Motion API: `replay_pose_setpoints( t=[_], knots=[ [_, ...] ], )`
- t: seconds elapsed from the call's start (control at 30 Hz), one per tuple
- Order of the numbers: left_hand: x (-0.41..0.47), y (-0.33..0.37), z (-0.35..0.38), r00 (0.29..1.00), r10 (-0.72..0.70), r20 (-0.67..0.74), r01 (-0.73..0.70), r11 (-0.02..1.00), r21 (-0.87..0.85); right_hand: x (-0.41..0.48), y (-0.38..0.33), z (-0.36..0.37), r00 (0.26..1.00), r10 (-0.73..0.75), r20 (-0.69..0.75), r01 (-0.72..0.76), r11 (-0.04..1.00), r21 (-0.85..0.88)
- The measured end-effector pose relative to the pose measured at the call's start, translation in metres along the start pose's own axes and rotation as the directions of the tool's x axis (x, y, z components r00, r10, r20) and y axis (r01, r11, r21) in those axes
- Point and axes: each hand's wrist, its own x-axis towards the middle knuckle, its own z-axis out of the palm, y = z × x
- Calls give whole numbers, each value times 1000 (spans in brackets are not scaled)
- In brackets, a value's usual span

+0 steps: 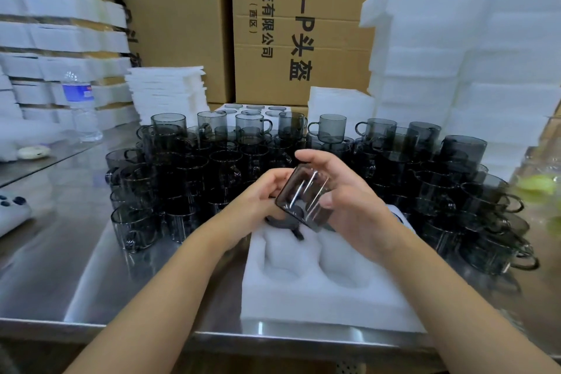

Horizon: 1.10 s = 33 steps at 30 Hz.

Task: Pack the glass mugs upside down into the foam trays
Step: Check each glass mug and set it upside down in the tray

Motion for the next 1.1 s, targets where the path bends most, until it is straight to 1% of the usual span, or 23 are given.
replay_pose_setpoints(
  t=[0.03,0.07,0.17,0.23,0.27,0.33,0.43,0.53,0.73,0.9,1.1],
  knots=[
    [-1,1,1,1000,-18,-13,18,999,-40,-1,-1,0,999,19,40,-21,999,50],
    [-4,3,2,999,-28,-35,26,998,-65,-2,-1,1,996,32,80,-34,999,34],
    [-10,7,6,985,-40,-170,26,996,-84,-6,0,5,983,78,165,-38,972,-230],
    [-8,9,11,964,-86,-250,61,993,-105,-6,1,7,973,125,191,-70,959,-273],
    [-6,9,13,958,-117,-261,89,989,-115,-7,0,9,971,136,198,-78,957,-278],
    [-13,0,12,971,-87,-224,64,992,-108,-8,0,10,968,141,207,-70,946,-317],
    [-27,4,15,945,-96,-313,78,994,-70,-8,-1,9,964,148,220,-54,922,-383],
    [-48,9,16,959,-107,-261,93,993,-66,-8,-3,8,958,159,240,-49,912,-407],
    [-50,12,14,972,-69,-227,78,996,33,-9,-4,7,957,151,250,-30,903,-429],
    [-48,9,11,972,-62,-225,71,997,29,-12,-5,11,974,65,217,22,926,-377],
    [-46,7,11,977,-39,-210,43,999,15,-14,-5,10,964,80,252,35,907,-419]
  ],
)
